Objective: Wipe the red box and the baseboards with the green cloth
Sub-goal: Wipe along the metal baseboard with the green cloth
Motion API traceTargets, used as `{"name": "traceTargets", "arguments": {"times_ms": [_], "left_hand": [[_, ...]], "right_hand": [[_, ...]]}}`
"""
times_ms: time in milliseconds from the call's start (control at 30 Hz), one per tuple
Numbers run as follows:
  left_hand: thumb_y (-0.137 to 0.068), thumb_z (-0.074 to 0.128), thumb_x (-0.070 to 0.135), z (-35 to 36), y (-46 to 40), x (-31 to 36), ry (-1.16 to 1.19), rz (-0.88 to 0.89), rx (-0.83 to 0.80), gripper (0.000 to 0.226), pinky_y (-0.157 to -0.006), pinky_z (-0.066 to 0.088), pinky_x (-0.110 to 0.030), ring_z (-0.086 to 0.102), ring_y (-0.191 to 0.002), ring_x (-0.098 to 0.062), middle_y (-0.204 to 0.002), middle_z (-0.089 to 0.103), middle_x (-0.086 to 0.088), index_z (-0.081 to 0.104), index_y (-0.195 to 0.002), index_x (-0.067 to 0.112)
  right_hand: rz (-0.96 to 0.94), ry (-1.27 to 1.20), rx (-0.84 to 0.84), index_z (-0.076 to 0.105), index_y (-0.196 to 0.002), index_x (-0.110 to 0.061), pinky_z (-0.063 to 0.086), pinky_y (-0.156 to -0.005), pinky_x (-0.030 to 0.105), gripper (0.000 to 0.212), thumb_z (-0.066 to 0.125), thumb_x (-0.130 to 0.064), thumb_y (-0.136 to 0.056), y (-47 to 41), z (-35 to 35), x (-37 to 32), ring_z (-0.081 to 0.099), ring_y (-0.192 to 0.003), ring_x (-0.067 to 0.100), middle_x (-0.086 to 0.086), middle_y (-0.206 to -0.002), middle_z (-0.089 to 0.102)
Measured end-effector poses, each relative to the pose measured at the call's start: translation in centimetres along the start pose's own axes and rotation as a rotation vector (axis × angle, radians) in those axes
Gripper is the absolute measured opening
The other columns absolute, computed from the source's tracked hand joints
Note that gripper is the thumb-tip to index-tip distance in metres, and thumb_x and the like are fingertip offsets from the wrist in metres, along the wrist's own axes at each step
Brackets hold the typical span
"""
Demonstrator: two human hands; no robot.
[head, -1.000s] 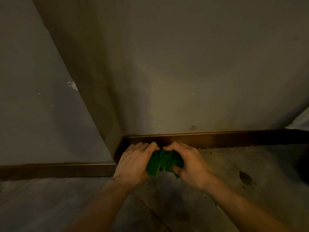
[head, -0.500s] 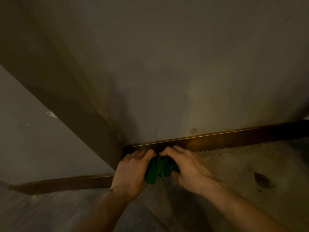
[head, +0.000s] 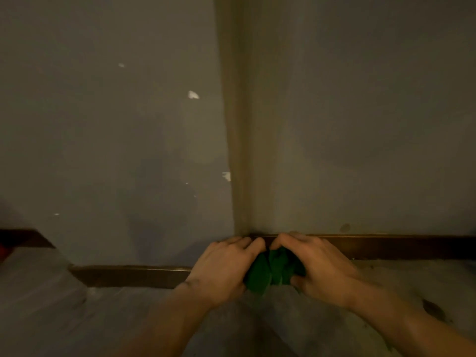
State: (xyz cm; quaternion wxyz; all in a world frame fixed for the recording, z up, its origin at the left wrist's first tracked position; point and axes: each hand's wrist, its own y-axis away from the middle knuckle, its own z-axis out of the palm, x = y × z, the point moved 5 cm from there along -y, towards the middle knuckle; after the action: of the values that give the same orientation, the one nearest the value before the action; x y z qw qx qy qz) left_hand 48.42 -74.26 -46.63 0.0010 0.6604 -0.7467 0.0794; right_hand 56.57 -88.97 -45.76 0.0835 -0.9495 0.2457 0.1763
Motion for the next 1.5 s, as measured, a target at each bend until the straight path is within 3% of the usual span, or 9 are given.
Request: {"name": "traceTargets", "arguments": {"times_ms": [133,400,567,767,867,1100,1367,1500], "left_hand": [[-0.081,0.069,0.04,-3.0,1.9,-1.1,0.022,0.063,0.033,0.047,-0.083,0.052,-0.042,0.059,-0.106,-0.025,-0.113,0.061,0.002,0.038,-0.116,0.031],[-0.083,0.066,0.041,-11.9,6.9,-7.9,-0.074,0.212,0.084,0.044,-0.077,0.049,-0.041,0.061,-0.1,-0.03,-0.107,0.063,-0.004,0.043,-0.117,0.024],[-0.082,0.064,0.029,-17.0,11.8,-15.0,-0.119,0.19,0.106,0.041,-0.077,0.051,-0.041,0.061,-0.099,-0.028,-0.105,0.063,-0.002,0.043,-0.117,0.025],[-0.08,0.064,0.033,-19.5,18.2,-23.4,-0.134,0.118,0.128,0.039,-0.072,0.053,-0.041,0.063,-0.095,-0.026,-0.102,0.063,0.0,0.046,-0.114,0.027],[-0.078,0.062,0.039,-19.3,22.0,-28.0,-0.12,0.049,0.155,0.038,-0.063,0.051,-0.038,0.064,-0.09,-0.024,-0.098,0.062,0.005,0.048,-0.112,0.03],[-0.078,0.064,0.046,-16.2,29.0,-37.6,0.013,-0.15,0.221,0.039,-0.066,0.053,-0.039,0.064,-0.098,-0.018,-0.102,0.063,0.009,0.05,-0.113,0.034],[-0.077,0.049,0.061,-10.1,34.2,-45.7,0.135,-0.345,0.273,0.052,-0.07,0.052,-0.038,0.063,-0.1,-0.017,-0.109,0.064,0.01,0.054,-0.121,0.035],[-0.082,0.062,0.051,-5.8,36.1,-48.4,0.244,-0.468,0.308,0.039,-0.066,0.053,-0.042,0.063,-0.092,-0.017,-0.104,0.063,0.01,0.052,-0.117,0.036]], "right_hand": [[-0.007,0.023,-0.014,0.046,-0.11,-0.042,0.049,-0.067,0.031,0.052,0.066,-0.028,-0.064,-0.5,-2.0,-3.9,0.059,-0.086,0.009,-0.018,-0.104,0.056],[-0.045,0.013,-0.047,0.048,-0.107,-0.038,0.051,-0.069,0.029,0.051,0.072,-0.021,-0.065,-5.9,-5.0,-14.7,0.055,-0.084,0.002,-0.021,-0.099,0.055],[-0.087,0.009,0.004,0.05,-0.105,-0.034,0.05,-0.071,0.036,0.048,0.072,-0.02,-0.065,-11.2,-4.8,-22.6,0.056,-0.084,0.009,-0.015,-0.097,0.057],[-0.124,-0.07,0.01,0.05,-0.104,-0.035,0.052,-0.072,0.038,0.046,0.075,-0.016,-0.069,-17.1,-1.5,-30.7,0.058,-0.087,0.01,-0.014,-0.1,0.06],[-0.141,-0.116,0.01,0.052,-0.103,-0.035,0.053,-0.072,0.04,0.047,0.075,-0.013,-0.069,-20.4,1.5,-34.4,0.06,-0.087,0.011,-0.013,-0.099,0.062],[-0.177,-0.163,0.054,0.056,-0.105,-0.033,0.054,-0.073,0.033,0.049,0.079,-0.012,-0.067,-27.1,9.0,-40.6,0.063,-0.087,0.012,-0.01,-0.098,0.066],[-0.186,-0.122,0.081,0.051,-0.112,-0.035,0.055,-0.08,0.044,0.056,0.074,-0.015,-0.065,-33.2,18.9,-44.2,0.063,-0.102,0.024,-0.005,-0.113,0.065],[-0.099,-0.23,0.018,0.058,-0.116,-0.032,0.054,-0.088,0.041,0.057,0.076,-0.008,-0.068,-35.3,23.9,-44.1,0.063,-0.107,0.019,-0.005,-0.118,0.066]]}}
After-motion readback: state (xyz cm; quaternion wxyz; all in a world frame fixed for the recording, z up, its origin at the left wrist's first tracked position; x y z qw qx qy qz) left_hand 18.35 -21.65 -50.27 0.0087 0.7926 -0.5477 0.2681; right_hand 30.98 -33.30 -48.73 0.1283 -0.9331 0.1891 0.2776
